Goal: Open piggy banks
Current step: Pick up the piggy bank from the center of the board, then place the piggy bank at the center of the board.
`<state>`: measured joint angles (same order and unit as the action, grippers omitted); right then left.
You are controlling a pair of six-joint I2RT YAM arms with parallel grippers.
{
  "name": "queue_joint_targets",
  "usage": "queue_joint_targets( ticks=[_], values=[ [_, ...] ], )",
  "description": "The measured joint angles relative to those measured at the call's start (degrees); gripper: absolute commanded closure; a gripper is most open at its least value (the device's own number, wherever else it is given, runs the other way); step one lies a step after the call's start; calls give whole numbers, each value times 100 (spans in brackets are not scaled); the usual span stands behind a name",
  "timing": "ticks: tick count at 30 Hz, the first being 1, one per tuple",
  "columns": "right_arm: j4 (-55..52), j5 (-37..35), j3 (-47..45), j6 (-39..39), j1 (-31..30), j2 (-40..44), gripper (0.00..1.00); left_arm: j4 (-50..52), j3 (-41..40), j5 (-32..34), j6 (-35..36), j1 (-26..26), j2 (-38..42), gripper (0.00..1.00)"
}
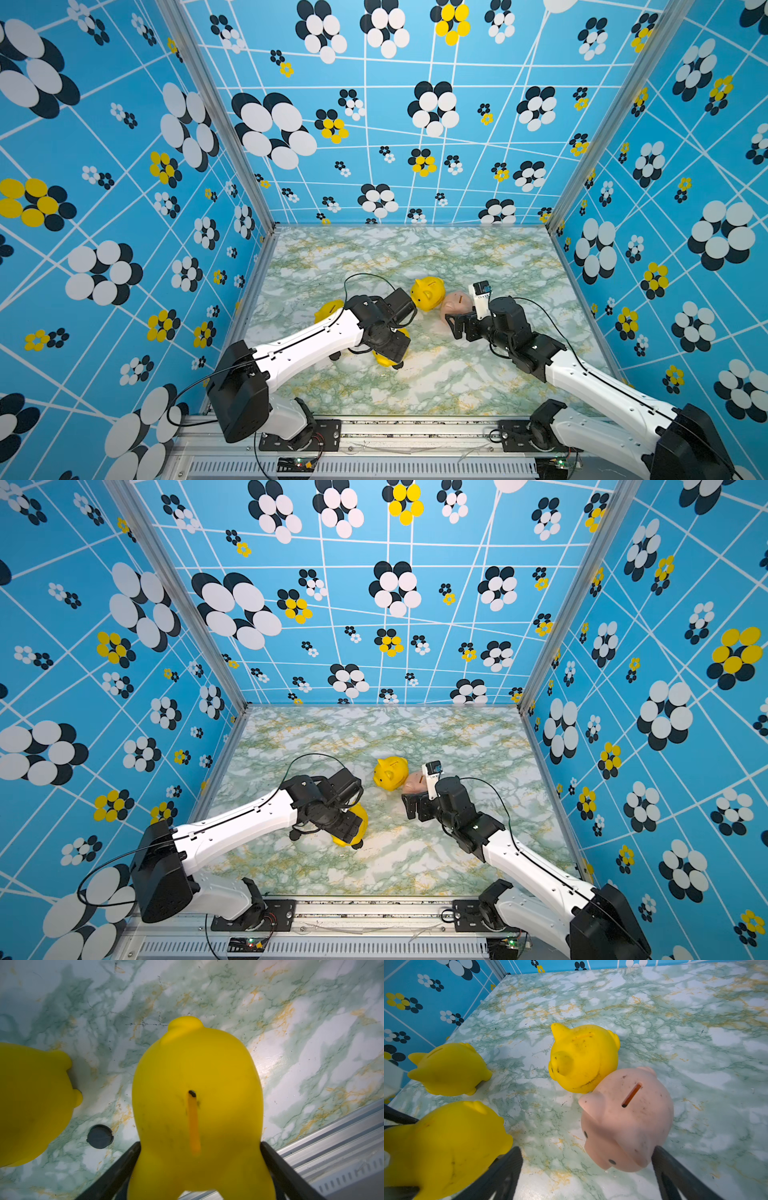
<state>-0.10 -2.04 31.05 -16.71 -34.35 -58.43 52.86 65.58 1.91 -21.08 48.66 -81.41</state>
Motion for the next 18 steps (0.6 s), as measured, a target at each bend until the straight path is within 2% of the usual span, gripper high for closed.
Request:
queue_joint_targets(
  ticks=[9, 14, 18],
  values=[
    [59, 435, 0, 129, 0, 0, 1, 35, 243, 166, 234, -664, 55, 33],
    [76, 1054, 0, 238, -50, -7, 0, -120, 258, 538, 227, -951, -398, 34],
    [79, 1281, 20, 389, -474, -122, 2, -297, 402, 850, 197, -1082, -925, 32]
  ],
)
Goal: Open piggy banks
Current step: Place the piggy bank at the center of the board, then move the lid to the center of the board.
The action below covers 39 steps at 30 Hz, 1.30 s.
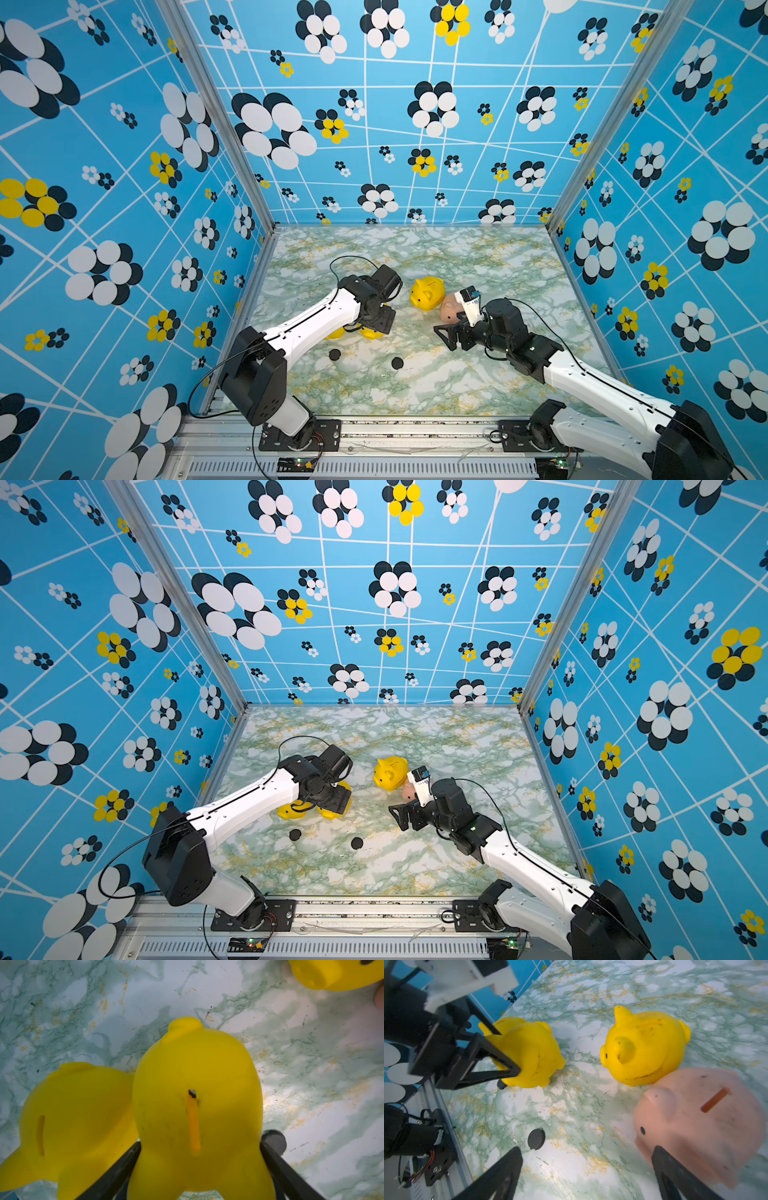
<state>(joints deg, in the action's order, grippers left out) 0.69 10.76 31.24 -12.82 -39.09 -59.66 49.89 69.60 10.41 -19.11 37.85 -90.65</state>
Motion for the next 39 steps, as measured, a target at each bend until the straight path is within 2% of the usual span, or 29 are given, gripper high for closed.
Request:
queue_joint_targets(
  ticks=[2, 6, 7, 11, 13, 20, 31, 35, 39],
  values=[
    [15, 81, 44, 57, -291, -140, 8, -79, 61, 133, -55, -24, -210, 31],
    [81, 181, 177, 98, -702, -597, 27, -271, 90, 258, -181, -76, -385, 26],
    [133, 166, 188, 92, -807, -726, 28, -302, 87, 256, -210, -109, -398, 24],
    [306, 105, 188, 101, -1314, -1147, 34, -363, 87, 247, -282, -216, -417, 6],
    [428, 57, 188, 81, -1526, -1362, 36, -354, 87, 247, -315, -256, -417, 0],
    [837, -190, 208, 15, -1921, -2218, 41, -120, 109, 26, -332, -466, -96, 1],
    [1005, -623, 686, 55, -2277, -3285, 56, -57, 17, -977, -310, -874, 1803, 1],
    [1117, -715, 793, 57, -2277, -3495, 65, -48, -81, -1196, -256, -1073, 2264, 1],
    [1292, -772, 1012, 39, -2277, -3781, 68, -13, -208, -1401, -203, -1340, 2562, 1]
  ],
)
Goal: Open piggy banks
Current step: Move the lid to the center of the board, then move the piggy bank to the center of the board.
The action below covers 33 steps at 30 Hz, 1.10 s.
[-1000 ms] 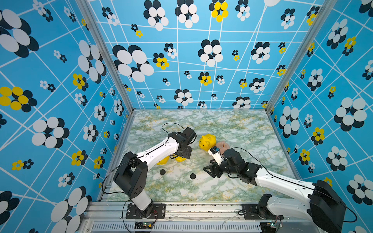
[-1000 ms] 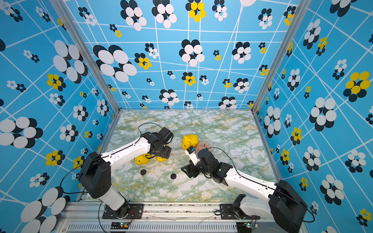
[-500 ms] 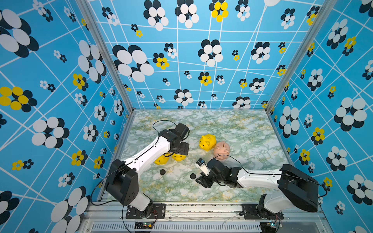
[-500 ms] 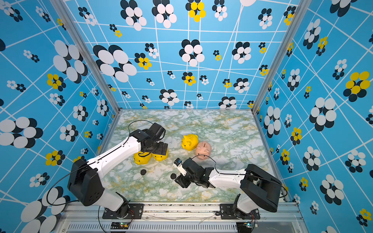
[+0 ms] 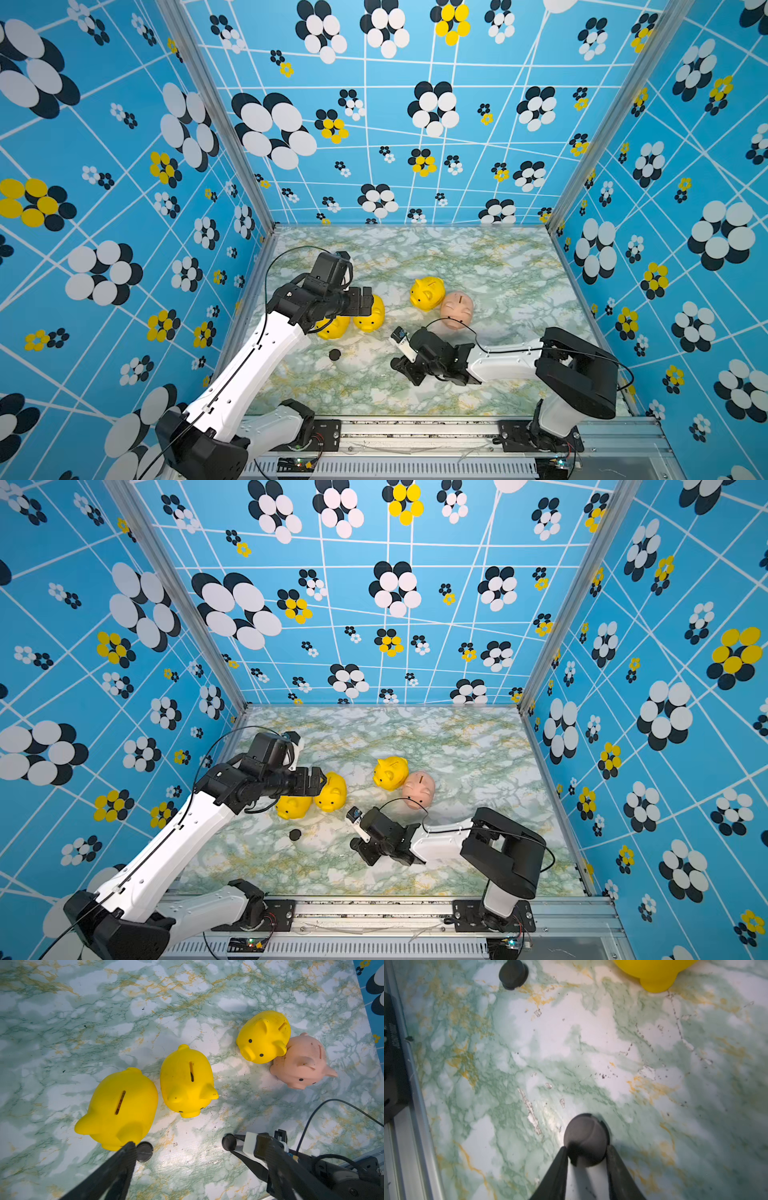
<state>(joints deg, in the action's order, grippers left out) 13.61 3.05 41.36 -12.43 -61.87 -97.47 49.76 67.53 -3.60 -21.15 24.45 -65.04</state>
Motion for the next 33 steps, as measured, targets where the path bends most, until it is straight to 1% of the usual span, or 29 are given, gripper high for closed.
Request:
queue_joint_targets(
  ticks=[5, 8, 11, 14, 18, 23, 26, 29, 33],
  values=[
    [168, -33, 522, -4, 0, -531, 76, 20, -227, -223, 26, -240, 243, 1],
    [251, -96, 1014, -26, 0, -975, 77, 26, -354, -330, 44, -358, 361, 1],
    [339, -131, 1421, -68, 0, -1327, 76, 63, -474, -431, 72, -476, 444, 1],
    [442, -208, 1412, -144, 0, -1344, 70, 101, -533, -573, 109, -511, 439, 1],
    [551, -450, 831, -179, 0, -870, 57, 76, -531, -852, 151, -507, 278, 1],
    [501, -693, 122, -184, 44, 96, 49, -70, -295, -994, 236, -293, -326, 1],
    [507, -754, -262, -201, 219, 588, 45, -262, 31, -992, 313, 15, -881, 1],
    [450, -787, -640, -249, 581, 968, 40, -420, 444, -942, 433, 378, -1473, 1],
    [195, -874, -846, -334, 1154, 1250, 38, -743, 997, -800, 684, 894, -2277, 1]
  ],
)
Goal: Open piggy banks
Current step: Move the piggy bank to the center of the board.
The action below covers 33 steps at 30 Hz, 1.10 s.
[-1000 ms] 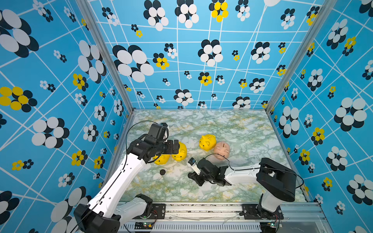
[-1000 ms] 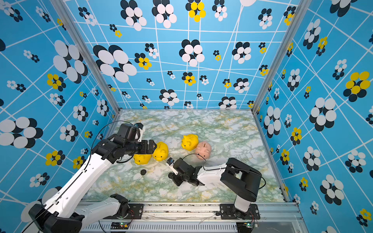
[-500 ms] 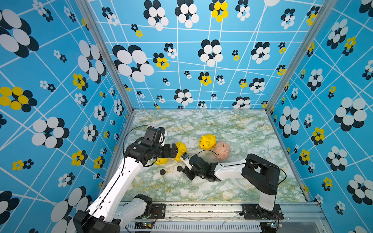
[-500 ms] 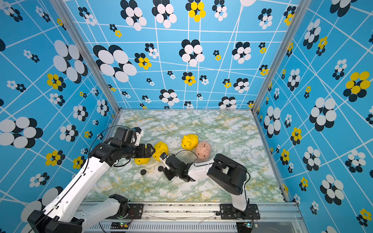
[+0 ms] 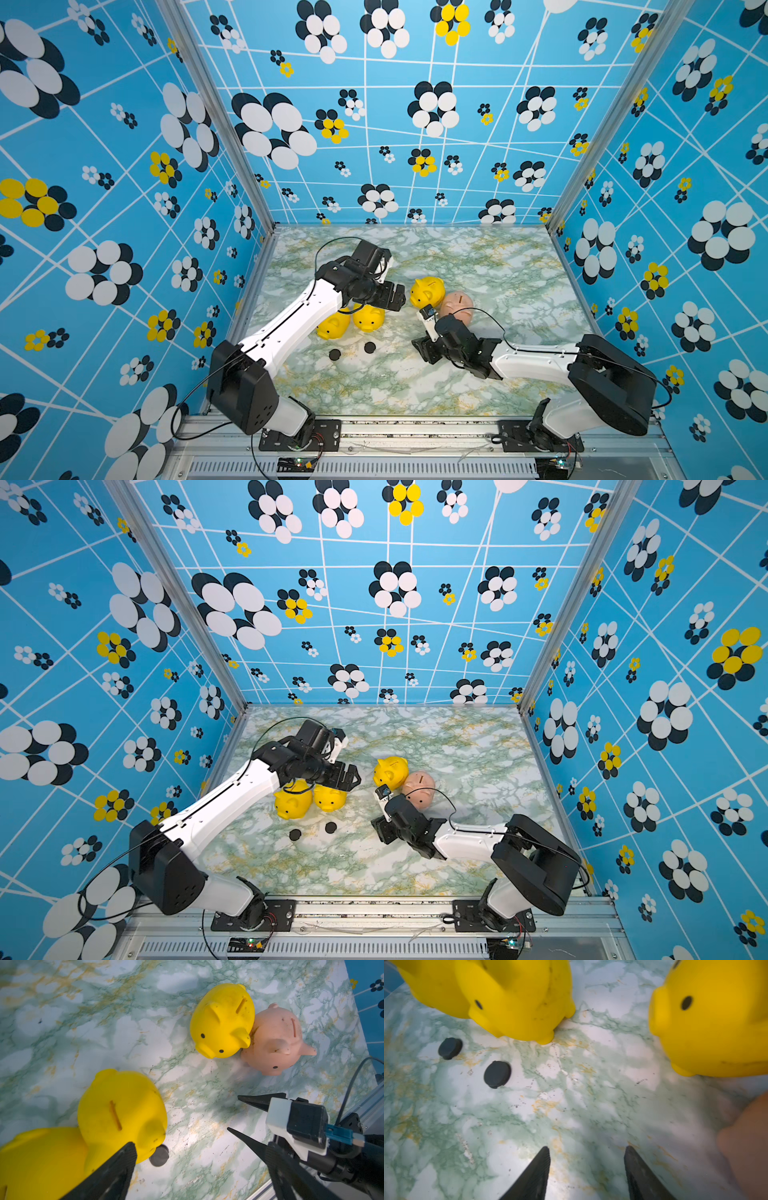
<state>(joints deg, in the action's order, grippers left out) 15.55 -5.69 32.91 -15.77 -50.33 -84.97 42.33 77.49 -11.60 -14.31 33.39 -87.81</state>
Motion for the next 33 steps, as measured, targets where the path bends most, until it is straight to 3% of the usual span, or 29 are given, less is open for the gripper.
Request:
queue_joint_targets(
  ticks=[4, 10, 18, 28, 33],
  values=[
    [-155, -26, -61, -76, 560, 50, 37, -284, 479, 127, 264, 302, -780, 1],
    [-328, -22, -133, -146, 1204, 52, 35, -671, 911, 221, 756, 339, -1709, 1],
    [-474, 85, -181, -157, 1414, 195, 22, -960, 1438, 247, 1453, 339, -2260, 1],
    [-977, 278, -570, -173, 1416, 1775, 7, -752, 2450, -138, 2262, 302, -3163, 1],
    [-1495, 138, -588, -240, 1416, 2638, 0, -498, 2498, -282, 2420, 269, -3307, 1]
  ],
)
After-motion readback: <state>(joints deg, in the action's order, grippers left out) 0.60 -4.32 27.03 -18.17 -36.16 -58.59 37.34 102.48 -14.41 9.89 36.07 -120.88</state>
